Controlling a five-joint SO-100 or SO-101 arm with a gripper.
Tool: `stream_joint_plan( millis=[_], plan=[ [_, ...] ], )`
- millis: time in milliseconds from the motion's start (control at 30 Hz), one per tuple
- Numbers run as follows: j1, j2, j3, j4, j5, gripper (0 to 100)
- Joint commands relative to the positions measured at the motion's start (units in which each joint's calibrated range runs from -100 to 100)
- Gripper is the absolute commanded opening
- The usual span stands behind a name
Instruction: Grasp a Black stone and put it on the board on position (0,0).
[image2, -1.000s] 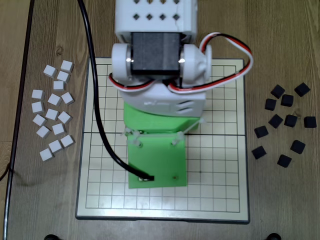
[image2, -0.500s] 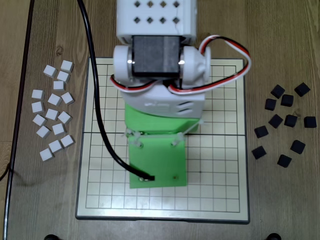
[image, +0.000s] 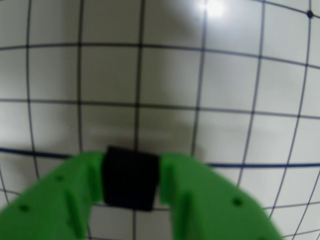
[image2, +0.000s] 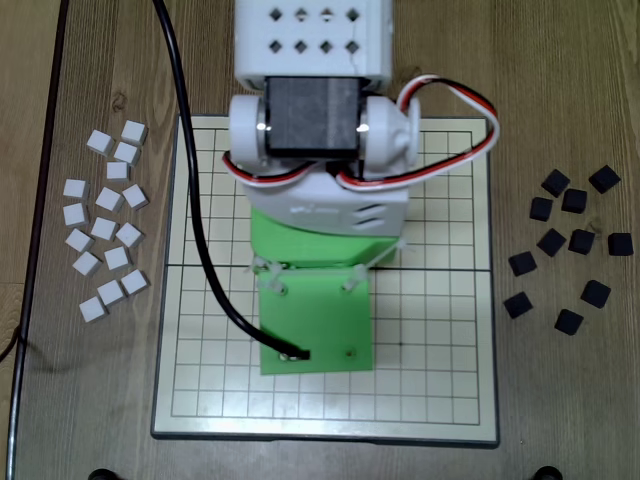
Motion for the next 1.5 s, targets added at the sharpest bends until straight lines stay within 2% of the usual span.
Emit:
stream_joint_plan(
  millis=[0, 1233, 1467],
  plan=[
    [0.7, -1.5, -0.7, -0.6, 0.2, 6],
    [1.5, -0.5, -0.2, -1.9, 1.3, 6],
    [1.3, -0.5, 0.0, -2.0, 1.1, 10]
  ],
)
